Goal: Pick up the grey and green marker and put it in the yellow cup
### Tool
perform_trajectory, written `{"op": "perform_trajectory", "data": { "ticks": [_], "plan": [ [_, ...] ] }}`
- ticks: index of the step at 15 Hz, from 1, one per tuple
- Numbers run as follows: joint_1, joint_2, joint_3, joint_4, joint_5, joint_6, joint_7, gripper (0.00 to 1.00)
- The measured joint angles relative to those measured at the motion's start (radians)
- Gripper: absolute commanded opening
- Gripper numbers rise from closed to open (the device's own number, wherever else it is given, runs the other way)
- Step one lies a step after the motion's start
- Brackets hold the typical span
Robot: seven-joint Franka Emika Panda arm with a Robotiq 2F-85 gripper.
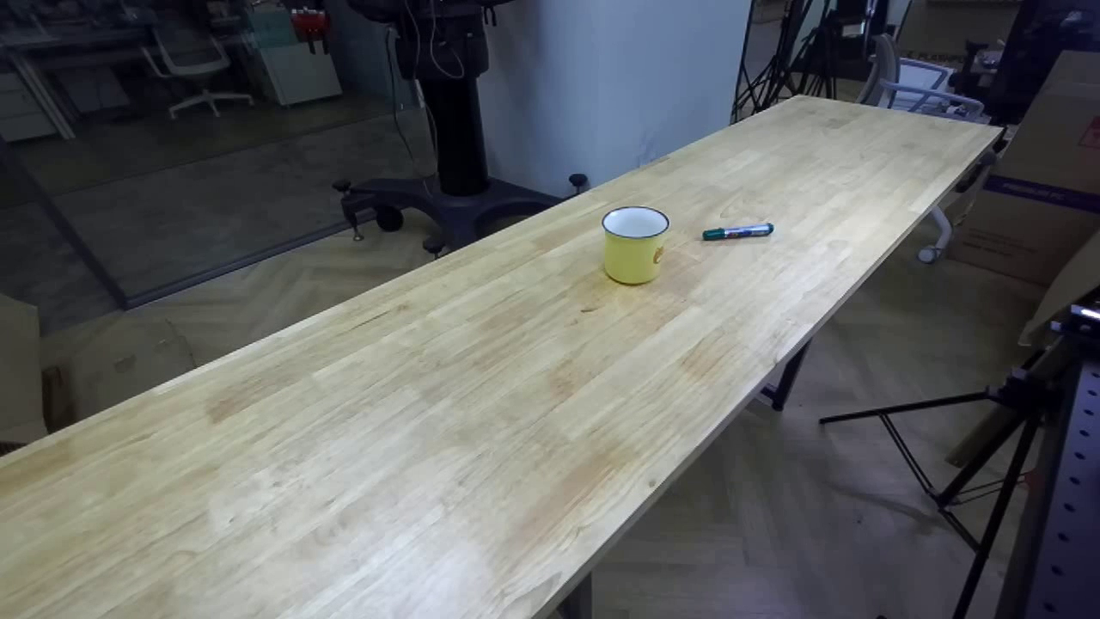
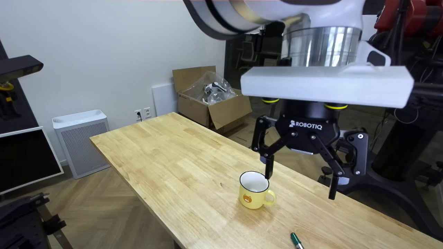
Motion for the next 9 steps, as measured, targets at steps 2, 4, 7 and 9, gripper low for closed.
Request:
{"op": "perform_trajectory", "data": {
  "ticks": [2, 4, 7, 9],
  "plan": [
    [0.0, 0.08, 0.02, 0.048, -0.054, 0.063, 0.045, 1.0],
    [0.0, 0.168, 0.036, 0.098, -0.106, 0.118, 0.09, 1.0],
    [-0.01, 0.286, 0.062, 0.161, -0.099, 0.186, 0.102, 1.0],
    [-0.05, 0.338, 0.111, 0.185, 0.014, 0.204, 0.069, 1.0]
  ]
}}
